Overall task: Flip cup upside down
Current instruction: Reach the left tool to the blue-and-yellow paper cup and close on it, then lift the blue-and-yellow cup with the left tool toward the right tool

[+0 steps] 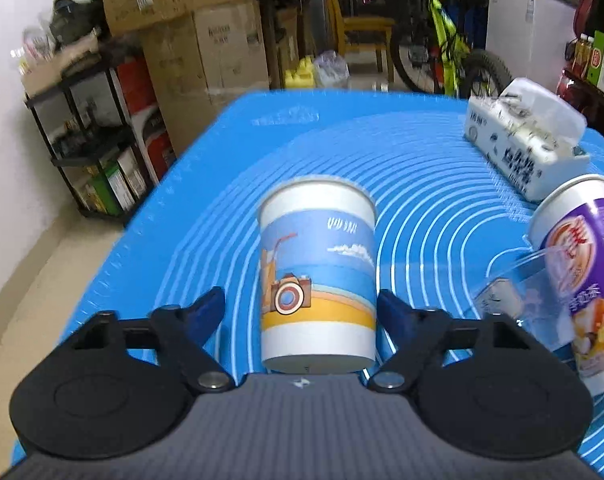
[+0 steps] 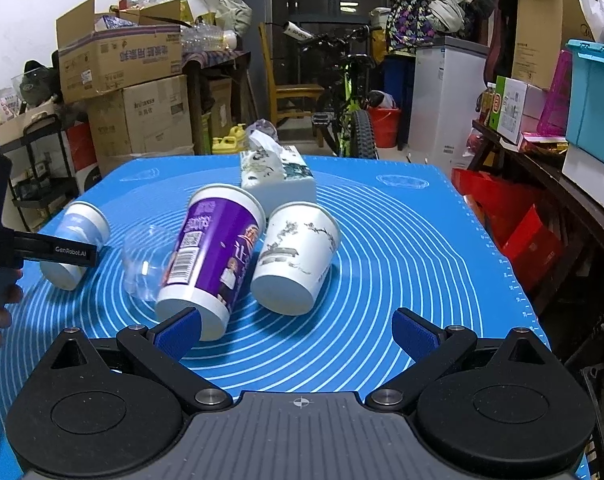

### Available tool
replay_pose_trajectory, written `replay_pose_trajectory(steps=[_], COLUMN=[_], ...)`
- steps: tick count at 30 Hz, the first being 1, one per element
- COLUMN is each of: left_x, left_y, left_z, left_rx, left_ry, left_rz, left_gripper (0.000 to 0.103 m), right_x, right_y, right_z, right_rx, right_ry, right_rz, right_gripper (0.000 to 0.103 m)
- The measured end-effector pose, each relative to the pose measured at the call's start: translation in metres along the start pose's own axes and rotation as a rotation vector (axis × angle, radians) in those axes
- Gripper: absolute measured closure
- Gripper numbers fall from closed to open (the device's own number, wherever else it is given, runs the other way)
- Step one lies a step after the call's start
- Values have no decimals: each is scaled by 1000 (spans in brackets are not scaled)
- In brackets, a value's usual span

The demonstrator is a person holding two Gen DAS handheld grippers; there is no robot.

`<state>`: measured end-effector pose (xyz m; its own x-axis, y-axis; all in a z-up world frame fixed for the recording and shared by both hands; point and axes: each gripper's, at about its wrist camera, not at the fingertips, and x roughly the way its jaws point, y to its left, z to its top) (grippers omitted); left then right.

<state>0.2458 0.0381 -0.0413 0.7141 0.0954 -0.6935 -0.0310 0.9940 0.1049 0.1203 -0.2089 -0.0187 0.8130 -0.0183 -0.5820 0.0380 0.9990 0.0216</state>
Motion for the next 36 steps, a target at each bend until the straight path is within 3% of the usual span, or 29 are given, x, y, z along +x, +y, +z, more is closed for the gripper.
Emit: replay_pose_trajectory(steps=[1, 2, 11, 17, 21, 27, 36], left_x=[2, 1, -48, -114, -141, -150, -135], left_y=[2, 4, 3, -18, -43, -75, -104], left_z=[-1, -2, -14, -43, -64, -89, -106], left_rx=[-11, -23, -26, 8, 4, 13, 67], left_ry=[12, 15, -36, -55, -19, 21, 72], left_rz=[-17, -37, -47, -103, -162, -220, -221], left_gripper=[42, 46, 46, 46, 46, 46, 45], right_x=[1, 1, -14, -39, -54, -71, -77], right_y=[-1, -1, -6, -16, -22, -31, -48], right_z=[0, 0, -4, -9, -17, -31, -47], right_rx=[0, -1, -5, -11, -23, -31, -20], right_ry=[1, 1, -6, -19, -9, 15, 52], right_rz=[-1, -2, -10, -10, -8, -4, -12], right_gripper=[2, 2, 2, 2, 2, 2, 2])
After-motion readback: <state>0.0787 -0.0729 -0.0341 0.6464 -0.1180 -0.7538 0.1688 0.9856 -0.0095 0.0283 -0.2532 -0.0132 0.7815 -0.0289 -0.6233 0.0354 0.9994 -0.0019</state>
